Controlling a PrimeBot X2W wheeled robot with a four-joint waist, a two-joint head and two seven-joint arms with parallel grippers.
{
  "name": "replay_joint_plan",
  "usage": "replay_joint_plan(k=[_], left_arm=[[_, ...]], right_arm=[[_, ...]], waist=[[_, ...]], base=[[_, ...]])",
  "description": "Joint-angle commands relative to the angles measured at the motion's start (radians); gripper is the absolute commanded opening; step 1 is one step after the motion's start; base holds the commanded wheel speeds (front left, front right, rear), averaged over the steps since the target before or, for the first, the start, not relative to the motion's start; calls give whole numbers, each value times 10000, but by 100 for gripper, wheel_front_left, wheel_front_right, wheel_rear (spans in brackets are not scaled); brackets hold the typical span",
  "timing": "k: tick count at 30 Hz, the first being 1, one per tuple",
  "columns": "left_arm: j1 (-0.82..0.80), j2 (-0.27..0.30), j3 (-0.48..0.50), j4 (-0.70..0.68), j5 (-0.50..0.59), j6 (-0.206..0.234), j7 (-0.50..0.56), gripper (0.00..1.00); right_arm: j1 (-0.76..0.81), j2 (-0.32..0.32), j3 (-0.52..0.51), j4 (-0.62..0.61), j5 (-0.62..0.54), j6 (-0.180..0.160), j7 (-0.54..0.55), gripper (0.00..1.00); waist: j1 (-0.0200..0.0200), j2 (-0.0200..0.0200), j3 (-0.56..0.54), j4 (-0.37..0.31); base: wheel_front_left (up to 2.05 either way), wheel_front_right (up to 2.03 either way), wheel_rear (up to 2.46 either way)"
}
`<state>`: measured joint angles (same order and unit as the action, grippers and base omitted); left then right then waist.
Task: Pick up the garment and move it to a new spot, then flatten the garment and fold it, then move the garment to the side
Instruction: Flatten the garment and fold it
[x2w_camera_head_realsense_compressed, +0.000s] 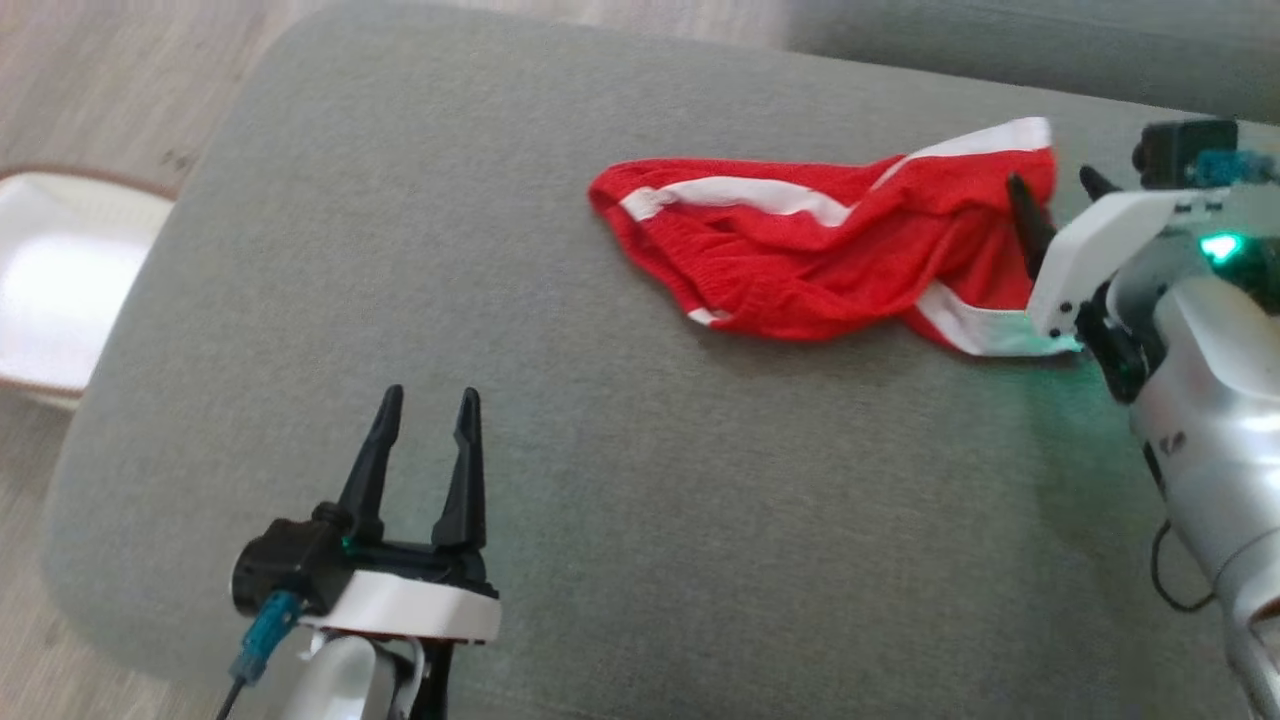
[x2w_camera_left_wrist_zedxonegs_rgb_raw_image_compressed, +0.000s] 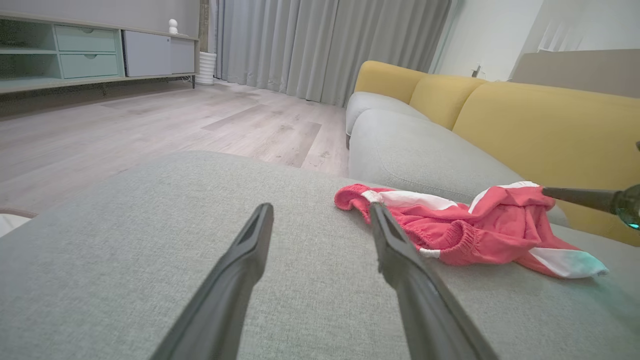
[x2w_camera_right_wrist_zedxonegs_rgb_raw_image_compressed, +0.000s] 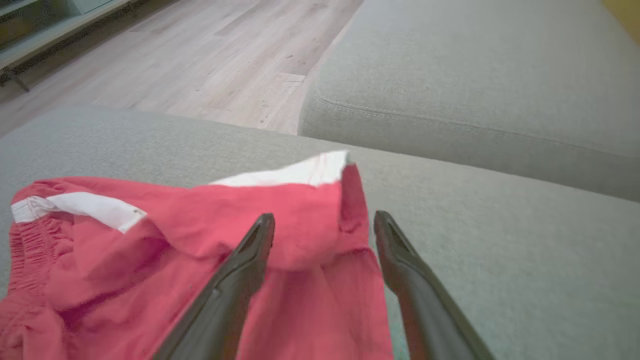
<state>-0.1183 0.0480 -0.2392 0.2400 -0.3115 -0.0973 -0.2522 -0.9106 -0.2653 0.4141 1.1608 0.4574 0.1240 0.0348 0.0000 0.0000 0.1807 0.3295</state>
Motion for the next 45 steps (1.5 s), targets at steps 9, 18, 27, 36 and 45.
replay_joint_plan(k=[9, 18, 27, 36, 45], left_arm=[[-119, 22, 805, -521, 235, -123, -95, 100], [0, 22, 1143, -969, 292, -152, -95, 100], [107, 22, 1356, -1308, 308, -139, -95, 100], [359, 22, 1441, -1404, 279, -194, -95, 100], [387, 22, 1436, -1345, 346, -235, -95, 100]], right_arm=[[847, -323, 587, -990, 865, 67, -1518, 100], [2214, -80, -2, -2812, 1348, 67, -2936, 100], [4857, 1177, -2698, -6440, -411, 67, -2963, 100], [7100, 2119, -3356, -8787, -1773, 67, -2964, 100], [7599, 2148, -3276, -9075, -1157, 67, -2965, 100]], waist=[[0, 0, -885, -1332], [0, 0, -1111, -2236], [0, 0, -999, -2864], [0, 0, -1008, -3232], [0, 0, -999, -3286]], base=[[0, 0, 0], [0, 0, 0], [0, 0, 0], [0, 0, 0], [0, 0, 0]])
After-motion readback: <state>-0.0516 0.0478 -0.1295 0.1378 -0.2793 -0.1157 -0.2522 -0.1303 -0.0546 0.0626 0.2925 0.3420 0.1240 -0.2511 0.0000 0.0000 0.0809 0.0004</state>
